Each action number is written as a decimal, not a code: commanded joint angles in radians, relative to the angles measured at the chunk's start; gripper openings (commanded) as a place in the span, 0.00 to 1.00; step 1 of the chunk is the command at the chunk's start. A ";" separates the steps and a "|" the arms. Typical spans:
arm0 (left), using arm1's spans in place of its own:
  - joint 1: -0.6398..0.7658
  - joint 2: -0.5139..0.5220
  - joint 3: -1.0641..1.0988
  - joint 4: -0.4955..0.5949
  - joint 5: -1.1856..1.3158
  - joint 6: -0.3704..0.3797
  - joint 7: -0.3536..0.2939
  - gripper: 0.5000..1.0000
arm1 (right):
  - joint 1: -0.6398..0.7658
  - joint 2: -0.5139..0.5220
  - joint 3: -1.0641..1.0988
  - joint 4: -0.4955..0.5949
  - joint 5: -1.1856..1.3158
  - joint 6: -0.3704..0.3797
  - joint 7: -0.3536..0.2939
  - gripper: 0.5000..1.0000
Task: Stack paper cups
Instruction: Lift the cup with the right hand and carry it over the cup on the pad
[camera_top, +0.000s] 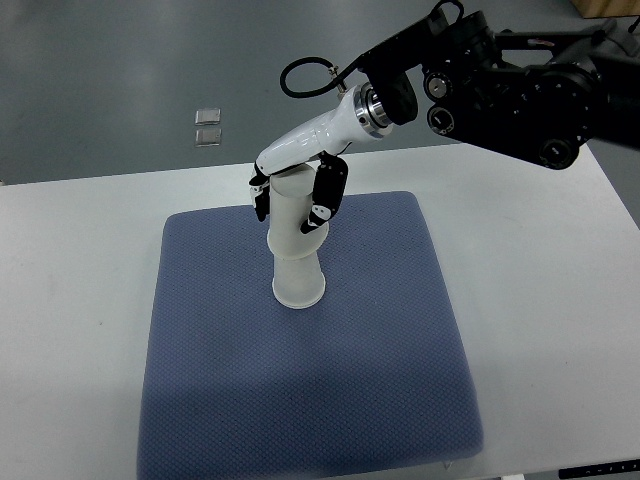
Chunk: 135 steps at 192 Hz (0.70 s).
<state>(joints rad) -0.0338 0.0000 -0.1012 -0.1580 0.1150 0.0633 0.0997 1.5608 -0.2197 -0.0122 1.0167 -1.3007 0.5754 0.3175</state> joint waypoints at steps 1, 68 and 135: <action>0.000 0.000 0.000 0.000 0.000 0.000 0.000 1.00 | -0.005 0.022 -0.002 -0.012 -0.003 0.000 0.000 0.44; 0.000 0.000 0.000 0.000 0.000 0.000 0.000 1.00 | -0.045 0.068 -0.002 -0.096 -0.018 -0.005 0.000 0.43; 0.000 0.000 0.000 0.000 0.000 0.000 0.000 1.00 | -0.091 0.077 -0.002 -0.112 -0.025 -0.016 0.000 0.44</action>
<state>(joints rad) -0.0337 0.0000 -0.1012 -0.1580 0.1150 0.0633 0.0997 1.4794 -0.1428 -0.0138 0.9056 -1.3236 0.5618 0.3175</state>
